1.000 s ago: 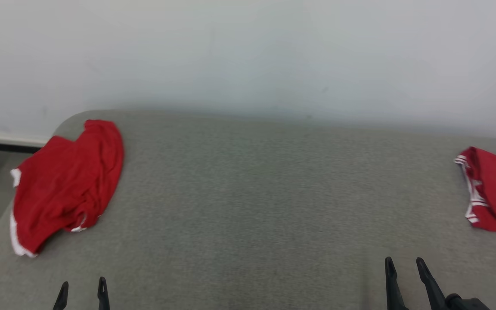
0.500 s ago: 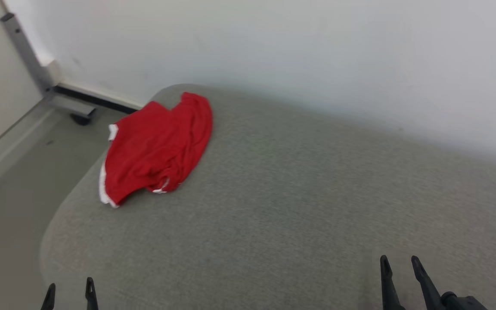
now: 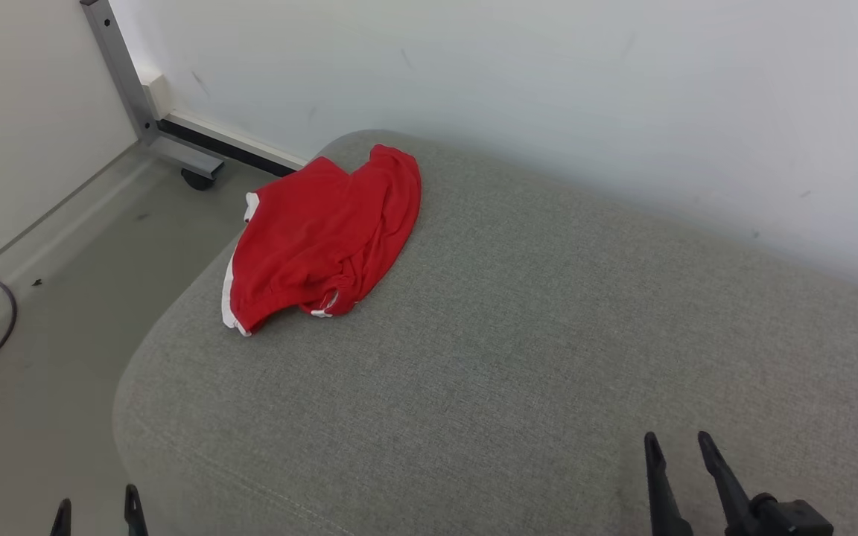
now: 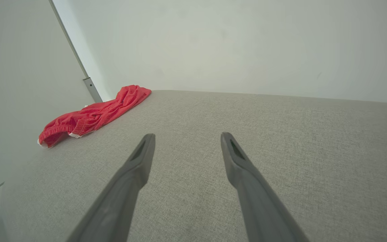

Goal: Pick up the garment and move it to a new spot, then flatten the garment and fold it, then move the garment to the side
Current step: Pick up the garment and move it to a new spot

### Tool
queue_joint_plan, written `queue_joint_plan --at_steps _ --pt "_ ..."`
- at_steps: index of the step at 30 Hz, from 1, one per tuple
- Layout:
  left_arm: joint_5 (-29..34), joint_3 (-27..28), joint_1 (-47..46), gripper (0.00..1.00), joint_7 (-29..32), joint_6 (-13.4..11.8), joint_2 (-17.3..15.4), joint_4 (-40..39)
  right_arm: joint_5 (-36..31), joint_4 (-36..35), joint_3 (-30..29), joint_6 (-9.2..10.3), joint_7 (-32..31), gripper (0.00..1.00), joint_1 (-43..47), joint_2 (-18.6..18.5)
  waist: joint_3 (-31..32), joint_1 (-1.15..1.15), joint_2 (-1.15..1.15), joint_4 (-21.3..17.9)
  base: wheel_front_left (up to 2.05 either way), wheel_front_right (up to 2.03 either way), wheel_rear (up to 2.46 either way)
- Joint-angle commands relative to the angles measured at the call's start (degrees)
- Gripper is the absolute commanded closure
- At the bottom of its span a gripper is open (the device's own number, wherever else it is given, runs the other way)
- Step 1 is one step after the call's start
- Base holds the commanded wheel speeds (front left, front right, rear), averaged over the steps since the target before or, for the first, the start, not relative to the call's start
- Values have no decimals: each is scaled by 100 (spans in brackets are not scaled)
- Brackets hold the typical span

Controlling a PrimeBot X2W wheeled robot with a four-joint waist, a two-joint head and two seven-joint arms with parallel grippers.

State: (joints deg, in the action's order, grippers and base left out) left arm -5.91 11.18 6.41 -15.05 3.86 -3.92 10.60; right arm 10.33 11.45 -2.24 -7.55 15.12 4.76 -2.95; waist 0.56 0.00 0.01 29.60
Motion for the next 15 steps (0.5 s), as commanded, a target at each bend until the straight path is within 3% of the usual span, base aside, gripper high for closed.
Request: queue_joint_plan --at_steps 1,7,15 --pt "-57 21 -69 0 -18 5 2 19 -30 -24 -35 15 1 0 24 14 1 0 -1 -12 0 0 0" --pt "-252 97 -584 0 -18 116 -143 186 -201 -155 -155 15 1 0 -46 11 -218 0 -1 -241 0 0 0" --pt "-546 202 -1903 0 22 215 -630 550 -316 -316 -285 15 1 0 -365 -232 -811 0 -1 -992 0 0 0"
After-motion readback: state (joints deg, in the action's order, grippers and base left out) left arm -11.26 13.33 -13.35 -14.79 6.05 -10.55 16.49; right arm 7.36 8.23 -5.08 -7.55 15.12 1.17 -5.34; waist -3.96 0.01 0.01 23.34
